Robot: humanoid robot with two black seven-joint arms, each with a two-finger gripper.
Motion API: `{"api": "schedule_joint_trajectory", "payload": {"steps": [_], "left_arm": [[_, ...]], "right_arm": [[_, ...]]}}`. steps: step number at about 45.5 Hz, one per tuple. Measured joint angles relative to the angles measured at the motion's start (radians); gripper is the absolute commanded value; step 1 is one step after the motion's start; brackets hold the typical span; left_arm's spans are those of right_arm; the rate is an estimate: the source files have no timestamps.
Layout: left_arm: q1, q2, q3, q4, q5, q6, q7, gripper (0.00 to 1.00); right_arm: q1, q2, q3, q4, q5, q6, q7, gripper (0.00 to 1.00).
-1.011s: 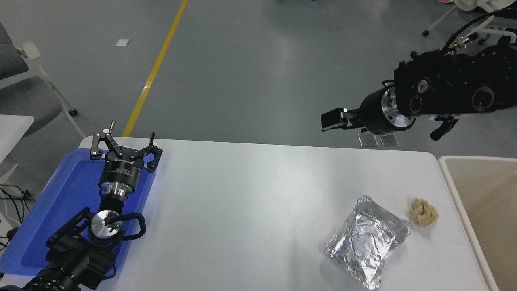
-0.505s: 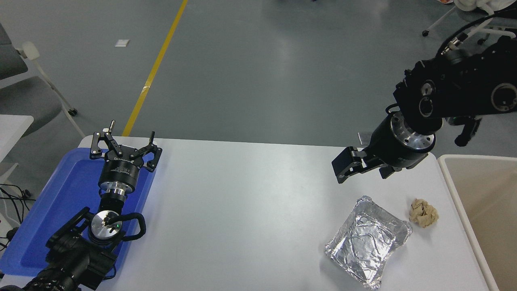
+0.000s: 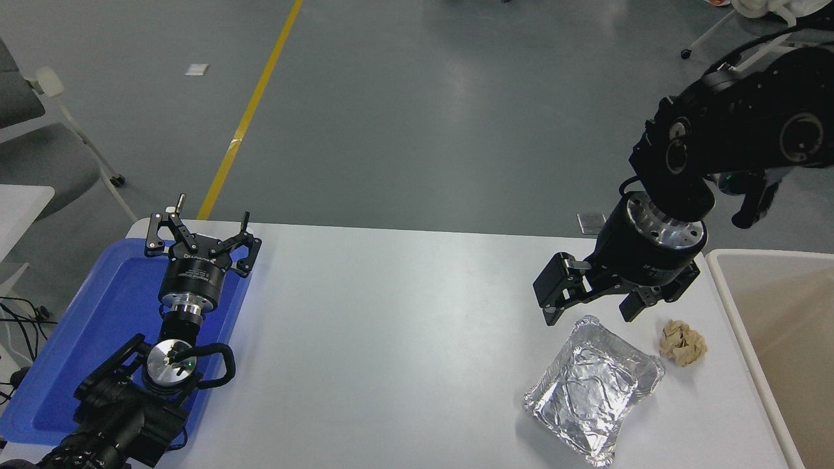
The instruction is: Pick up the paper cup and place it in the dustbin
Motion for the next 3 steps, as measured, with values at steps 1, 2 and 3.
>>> {"api": "schedule_joint_trajectory", "payload": {"steps": [1,2,3], "left_arm": [[0.0,0.0,0.0,0.0,0.0,0.0,0.0,1.0],[0.0,0.0,0.0,0.0,0.0,0.0,0.0,1.0],[0.0,0.0,0.0,0.0,0.0,0.0,0.0,1.0]], "right_arm": [[0.0,0.002,-0.003,-0.001,0.005,-0.002,0.0,1.0],[0.001,0.004,-0.004,-0.001,0.009,-0.003,0.0,1.0],[0.001,0.005,-0.005,-0.001,0.012,-0.004,0.0,1.0]]}}
